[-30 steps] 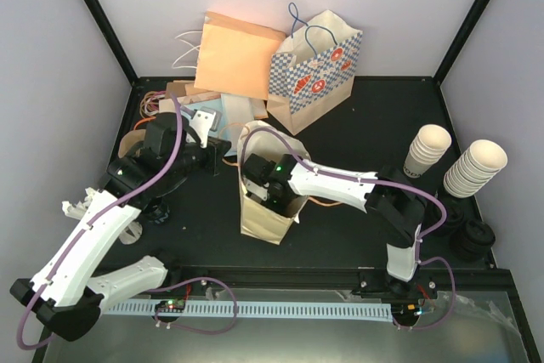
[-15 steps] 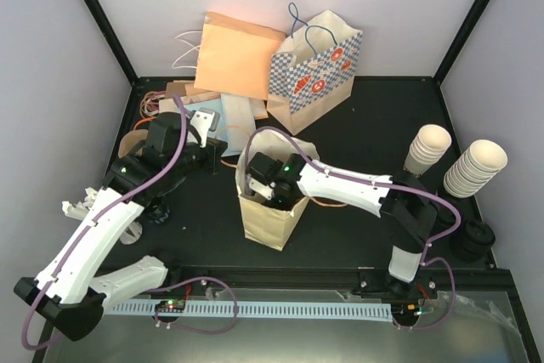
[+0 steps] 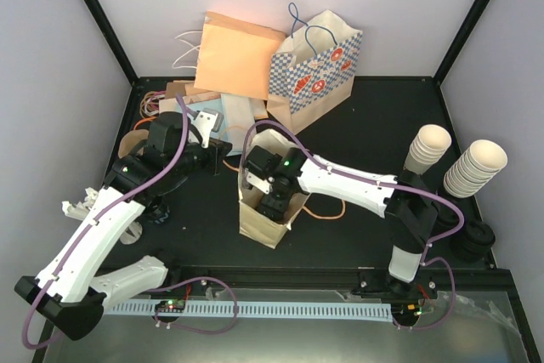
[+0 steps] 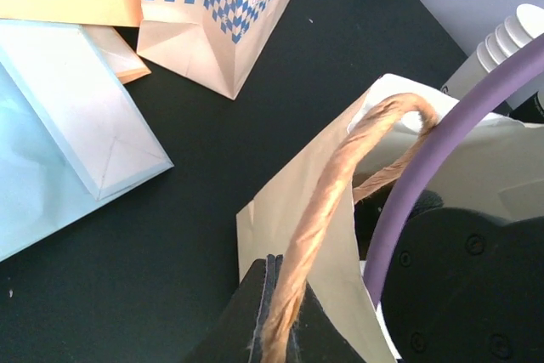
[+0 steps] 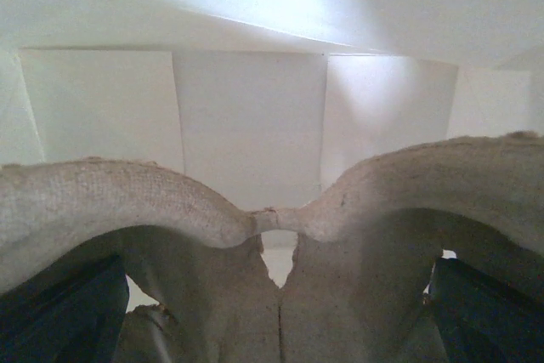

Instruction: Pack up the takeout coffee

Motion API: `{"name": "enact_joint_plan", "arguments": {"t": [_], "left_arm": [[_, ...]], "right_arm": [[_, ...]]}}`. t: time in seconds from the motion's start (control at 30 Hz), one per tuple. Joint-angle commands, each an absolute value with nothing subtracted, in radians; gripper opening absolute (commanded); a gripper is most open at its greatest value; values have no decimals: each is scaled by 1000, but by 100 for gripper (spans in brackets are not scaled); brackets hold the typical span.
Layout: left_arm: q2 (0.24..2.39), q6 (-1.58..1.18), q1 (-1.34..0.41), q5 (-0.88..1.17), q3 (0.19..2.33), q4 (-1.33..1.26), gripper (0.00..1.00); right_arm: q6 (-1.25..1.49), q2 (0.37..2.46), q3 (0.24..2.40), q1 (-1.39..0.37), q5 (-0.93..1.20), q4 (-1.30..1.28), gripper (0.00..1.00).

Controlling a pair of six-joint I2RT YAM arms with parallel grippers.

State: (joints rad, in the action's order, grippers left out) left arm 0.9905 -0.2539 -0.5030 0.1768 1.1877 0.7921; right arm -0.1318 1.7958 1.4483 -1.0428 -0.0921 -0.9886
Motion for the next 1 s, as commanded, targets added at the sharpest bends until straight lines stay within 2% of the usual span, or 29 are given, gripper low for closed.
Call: {"name": "enact_joint_plan", "arguments": {"t": [0.0, 0.97], "left_arm": [[992, -235, -495, 199, 1202, 767, 2], [1020, -197, -494, 178, 1247, 774, 2]], "right_arm": [[-143, 1741, 1524, -1046, -134, -1035, 100], [-77, 1399, 1699, -1036, -229, -984, 100]]}}
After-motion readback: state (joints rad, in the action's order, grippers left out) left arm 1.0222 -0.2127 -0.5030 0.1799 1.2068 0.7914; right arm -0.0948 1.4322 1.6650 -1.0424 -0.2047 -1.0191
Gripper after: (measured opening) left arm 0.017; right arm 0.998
